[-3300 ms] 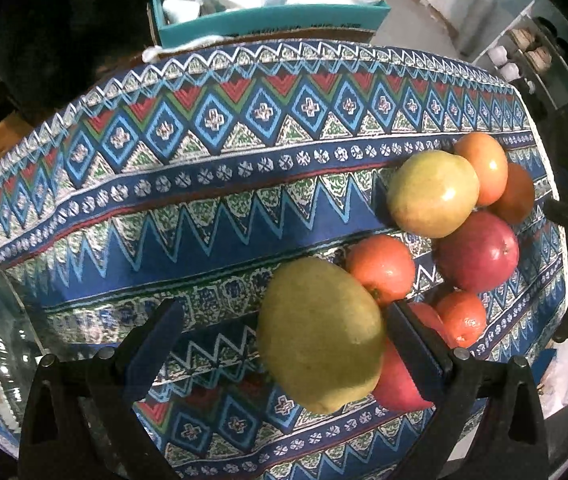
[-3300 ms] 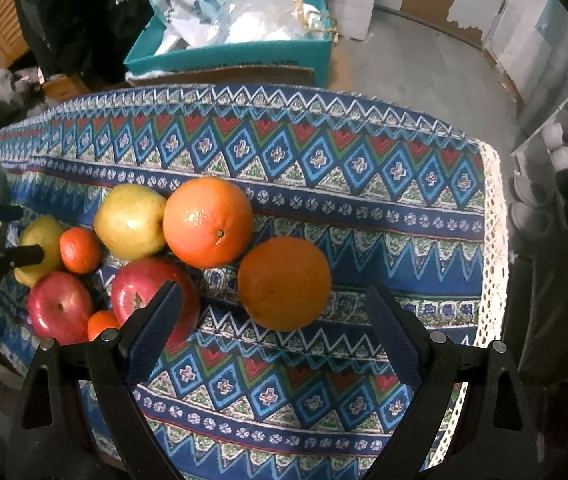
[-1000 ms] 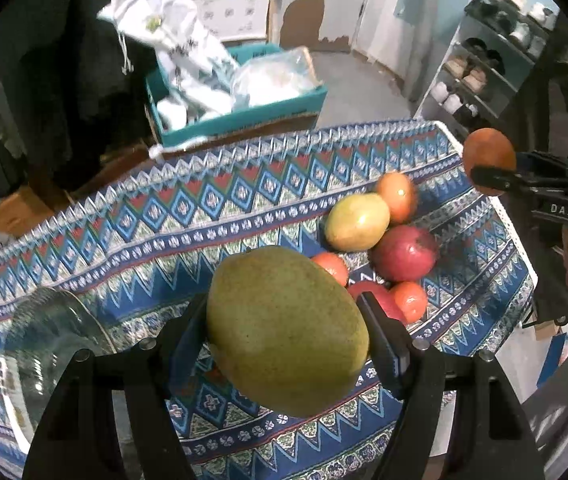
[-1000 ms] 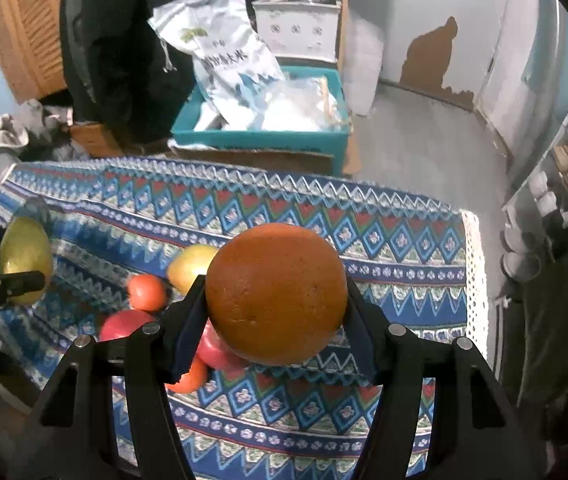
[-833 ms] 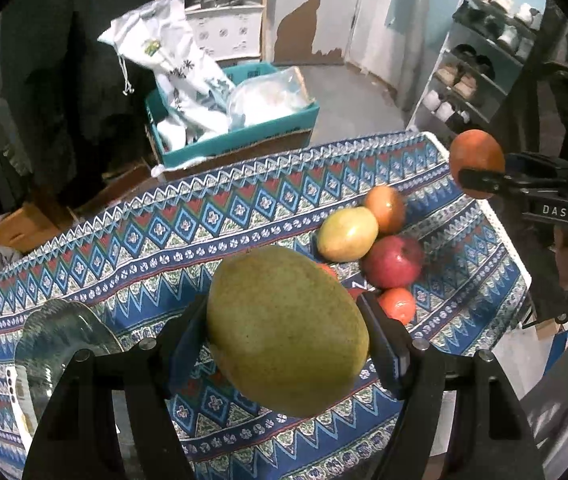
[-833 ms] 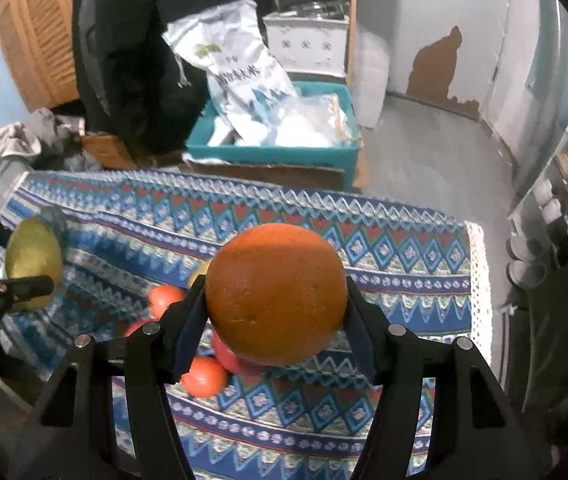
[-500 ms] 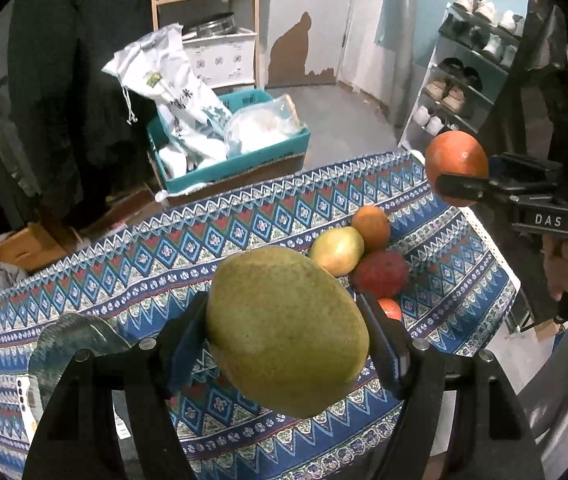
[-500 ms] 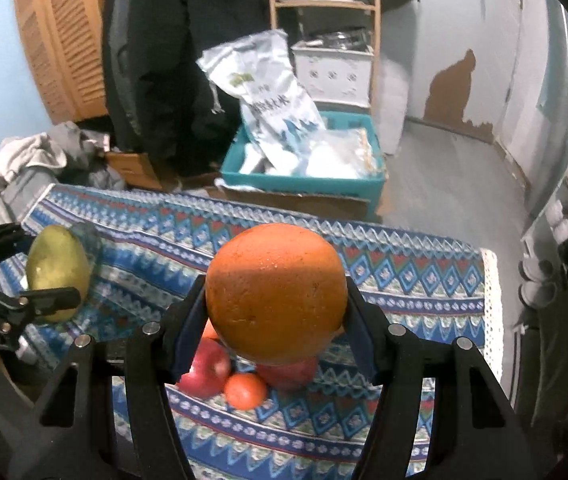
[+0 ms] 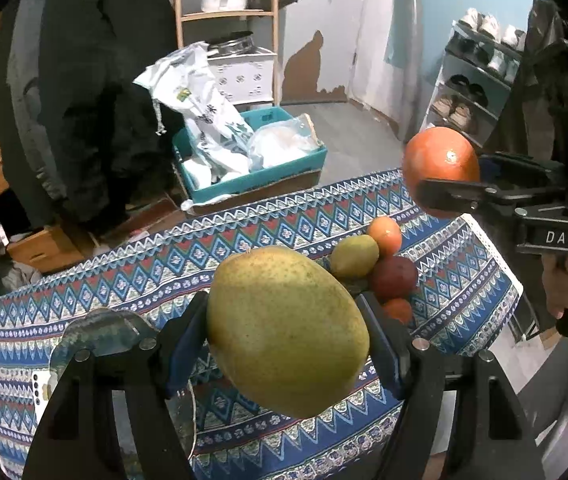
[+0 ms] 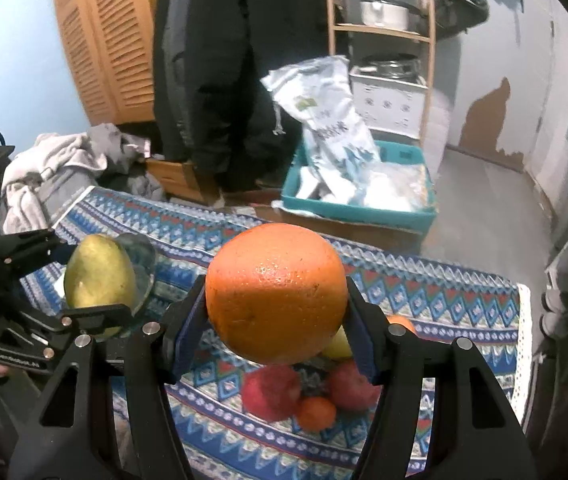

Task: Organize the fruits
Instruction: 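Carry the mango and orange in both tools over the glass plate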

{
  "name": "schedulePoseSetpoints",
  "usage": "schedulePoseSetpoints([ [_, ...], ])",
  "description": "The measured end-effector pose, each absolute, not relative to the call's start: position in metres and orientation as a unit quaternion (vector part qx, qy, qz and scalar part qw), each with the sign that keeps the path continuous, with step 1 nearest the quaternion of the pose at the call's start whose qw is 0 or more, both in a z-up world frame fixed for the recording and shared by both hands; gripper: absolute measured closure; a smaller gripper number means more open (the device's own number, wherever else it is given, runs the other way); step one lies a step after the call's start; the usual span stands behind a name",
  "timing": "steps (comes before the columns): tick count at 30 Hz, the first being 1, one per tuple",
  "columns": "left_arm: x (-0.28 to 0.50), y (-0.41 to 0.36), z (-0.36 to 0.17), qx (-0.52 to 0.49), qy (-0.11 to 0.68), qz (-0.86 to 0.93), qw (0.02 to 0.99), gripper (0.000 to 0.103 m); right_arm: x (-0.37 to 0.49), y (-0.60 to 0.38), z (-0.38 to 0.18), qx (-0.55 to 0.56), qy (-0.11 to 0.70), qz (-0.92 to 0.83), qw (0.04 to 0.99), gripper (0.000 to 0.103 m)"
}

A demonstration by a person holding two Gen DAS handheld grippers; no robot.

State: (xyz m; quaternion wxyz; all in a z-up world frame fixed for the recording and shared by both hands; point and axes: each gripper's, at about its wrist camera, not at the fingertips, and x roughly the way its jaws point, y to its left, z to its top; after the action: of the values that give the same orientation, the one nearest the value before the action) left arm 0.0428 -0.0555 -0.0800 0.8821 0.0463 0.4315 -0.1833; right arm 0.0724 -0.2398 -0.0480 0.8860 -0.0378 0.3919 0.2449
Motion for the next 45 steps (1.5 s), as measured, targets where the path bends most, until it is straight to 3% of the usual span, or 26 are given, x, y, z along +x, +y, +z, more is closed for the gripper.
schedulePoseSetpoints([
  [26, 0.028, 0.07, -0.088, -0.024, 0.429, -0.094, 0.898, 0.028, 0.099, -0.081, -0.05, -0.069, 0.405, 0.34, 0.846, 0.039],
  [45, 0.034, 0.169, -0.155, -0.081, 0.485, -0.004, 0.871, 0.028, 0.125, 0.028, -0.101, -0.078, 0.465, 0.383, 0.794, 0.039],
])
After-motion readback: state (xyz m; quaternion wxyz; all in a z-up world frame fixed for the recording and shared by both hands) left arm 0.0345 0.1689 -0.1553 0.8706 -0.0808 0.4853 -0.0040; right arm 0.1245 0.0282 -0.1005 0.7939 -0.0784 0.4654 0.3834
